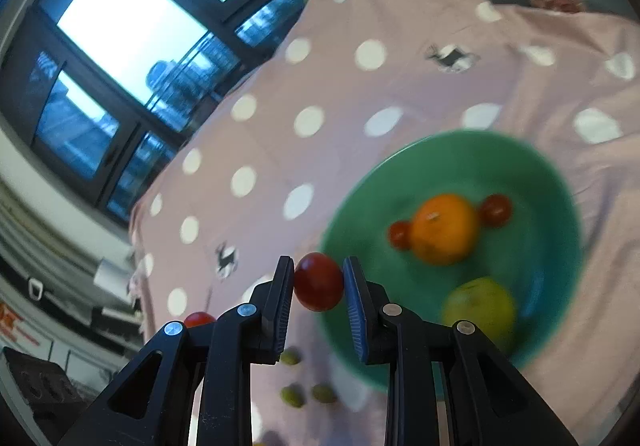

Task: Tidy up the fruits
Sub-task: 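Carry both cherry tomatoes into the green bowl and open both grippers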

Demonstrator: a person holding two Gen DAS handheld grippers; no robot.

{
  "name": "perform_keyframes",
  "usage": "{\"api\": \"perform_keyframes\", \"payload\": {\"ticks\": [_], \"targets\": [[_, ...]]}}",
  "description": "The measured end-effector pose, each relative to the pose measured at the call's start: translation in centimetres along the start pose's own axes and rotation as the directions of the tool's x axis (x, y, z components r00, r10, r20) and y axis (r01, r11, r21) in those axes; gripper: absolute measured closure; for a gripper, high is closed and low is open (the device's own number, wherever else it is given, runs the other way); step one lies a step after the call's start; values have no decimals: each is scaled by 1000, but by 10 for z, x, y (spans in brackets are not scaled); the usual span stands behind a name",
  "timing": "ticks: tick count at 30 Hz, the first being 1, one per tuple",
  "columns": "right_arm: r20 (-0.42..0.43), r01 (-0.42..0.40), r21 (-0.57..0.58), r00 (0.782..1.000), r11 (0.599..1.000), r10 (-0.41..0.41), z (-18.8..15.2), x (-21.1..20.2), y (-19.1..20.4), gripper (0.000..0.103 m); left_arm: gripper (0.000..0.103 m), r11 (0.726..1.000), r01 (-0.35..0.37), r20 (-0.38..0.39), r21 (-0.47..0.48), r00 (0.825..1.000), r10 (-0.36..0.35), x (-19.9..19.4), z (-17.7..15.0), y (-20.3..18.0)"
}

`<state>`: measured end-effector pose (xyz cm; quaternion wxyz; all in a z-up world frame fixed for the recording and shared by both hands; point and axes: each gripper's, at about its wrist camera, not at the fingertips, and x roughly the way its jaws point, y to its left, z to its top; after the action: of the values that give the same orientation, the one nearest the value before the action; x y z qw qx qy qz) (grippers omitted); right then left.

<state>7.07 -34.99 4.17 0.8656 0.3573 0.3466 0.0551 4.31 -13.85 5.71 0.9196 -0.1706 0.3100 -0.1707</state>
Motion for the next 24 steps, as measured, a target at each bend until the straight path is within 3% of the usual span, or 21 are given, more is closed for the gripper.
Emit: {"api": "perform_keyframes", "payload": {"ticks": [6,13,24], "targets": [[36,57,50,998,997,-59,8,-16,-18,75,77,994,110,-57,15,992,-109,15,-5,-16],[20,103,102,994,989,-105,12,-17,-42,75,77,992,122,-144,24,983,-117,39,-15,-25],[-17,156,123,988,980,-155,13,-13,-55,75,77,987,163,-214,15,964,-156,63,-23,-35]]}}
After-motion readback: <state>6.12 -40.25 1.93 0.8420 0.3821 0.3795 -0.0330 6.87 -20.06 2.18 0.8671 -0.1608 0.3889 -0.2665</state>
